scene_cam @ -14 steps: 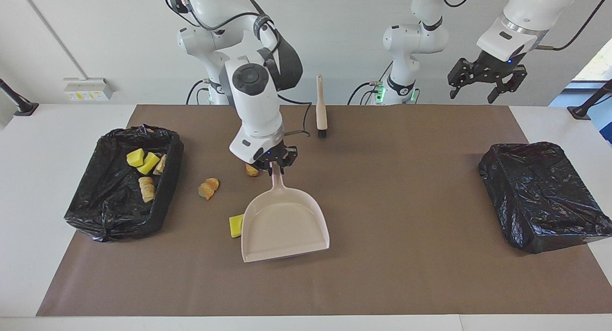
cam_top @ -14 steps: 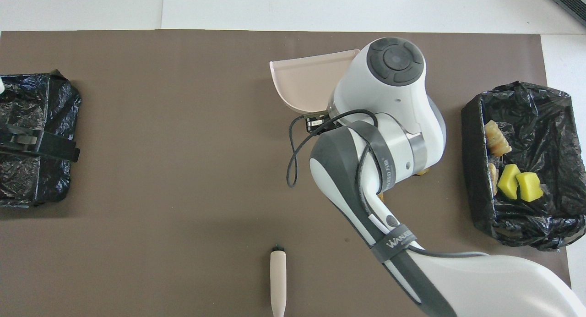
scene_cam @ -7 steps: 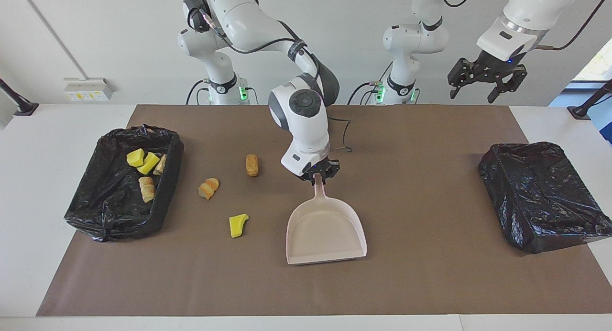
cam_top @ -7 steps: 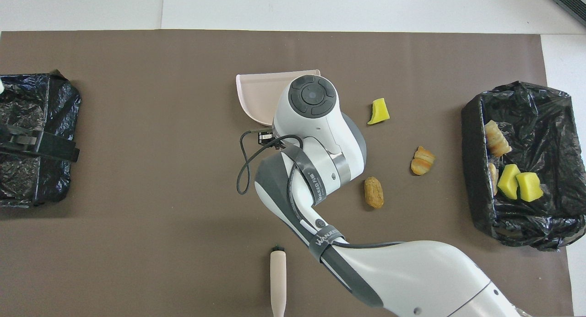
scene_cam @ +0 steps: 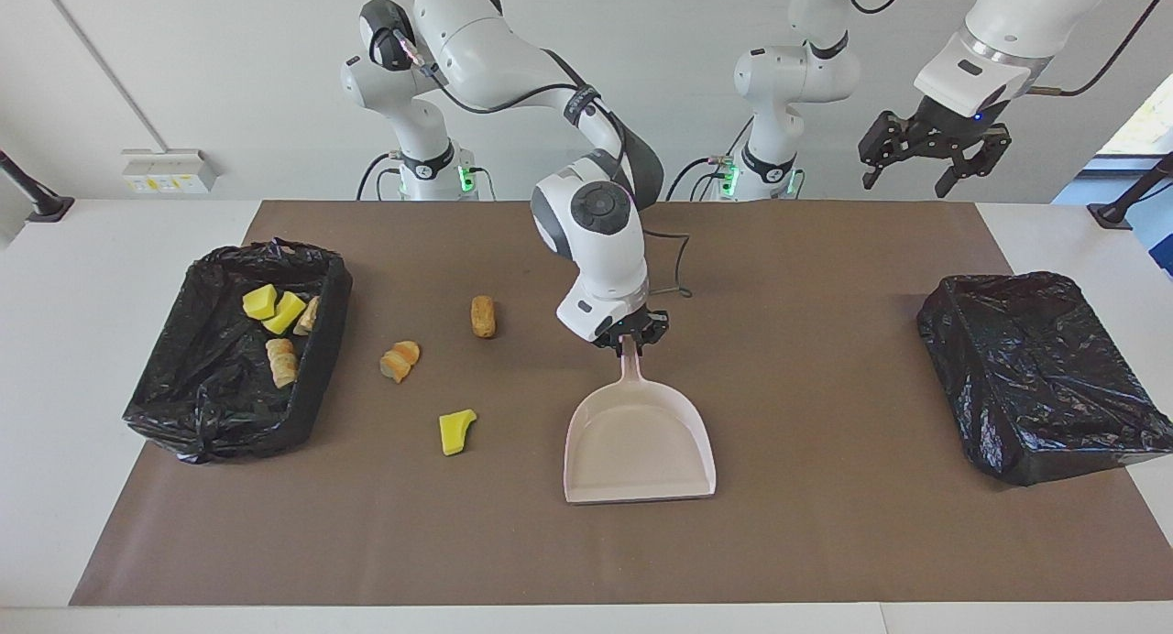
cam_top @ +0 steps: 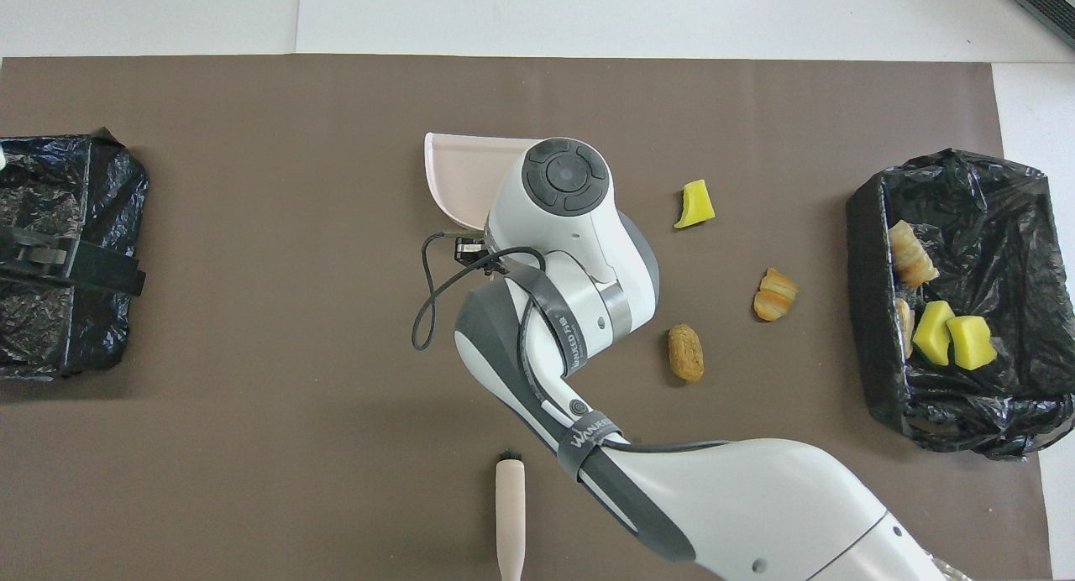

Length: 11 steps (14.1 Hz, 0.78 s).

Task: Sweep and dump trash in bin
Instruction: 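Lower the dustpan onto the table and open the right gripper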

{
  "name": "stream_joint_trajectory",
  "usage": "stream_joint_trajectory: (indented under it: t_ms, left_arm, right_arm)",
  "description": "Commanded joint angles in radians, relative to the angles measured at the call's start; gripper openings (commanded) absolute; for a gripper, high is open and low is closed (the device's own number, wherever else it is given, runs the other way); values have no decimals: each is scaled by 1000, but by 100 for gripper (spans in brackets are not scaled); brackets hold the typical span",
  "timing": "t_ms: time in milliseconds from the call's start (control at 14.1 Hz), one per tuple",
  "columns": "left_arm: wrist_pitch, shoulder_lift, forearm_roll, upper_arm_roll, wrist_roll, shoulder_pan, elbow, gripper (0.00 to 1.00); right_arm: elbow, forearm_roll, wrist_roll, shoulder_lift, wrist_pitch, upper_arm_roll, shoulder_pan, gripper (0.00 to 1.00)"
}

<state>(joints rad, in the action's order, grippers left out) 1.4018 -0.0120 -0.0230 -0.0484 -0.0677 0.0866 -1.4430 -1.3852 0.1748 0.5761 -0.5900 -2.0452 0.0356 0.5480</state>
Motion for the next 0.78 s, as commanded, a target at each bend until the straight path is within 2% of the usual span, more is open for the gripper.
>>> stream_joint_trajectory:
  t_ms: [0,213,426,497,568,710]
  left_arm:
    - [43,-16,17,-4,-3,-5,-19,100]
    - [68,-6,14,-5,-3,-2,-27,100]
    - [92,-3,12,-5,-6,-2,-30,100]
    - [95,-2,12,-5,-6,-2,-31,100]
    - [98,1,12,-7,-6,-2,-31,100]
    - [105,3,11,-5,-9,-4,-33,100]
  right_arm:
    - [6,14,21,1,-9,13,-10,0]
    - [-50,17,-13,22,-23,13,-8,1]
    - [-86,22,-61,39,-27,15,-11,22]
    - [-86,20,-65,39,-26,13,-14,46]
    - [-84,17,-74,39,-23,15,-14,99]
    - [-80,8,-81,38,-15,13,-16,100]
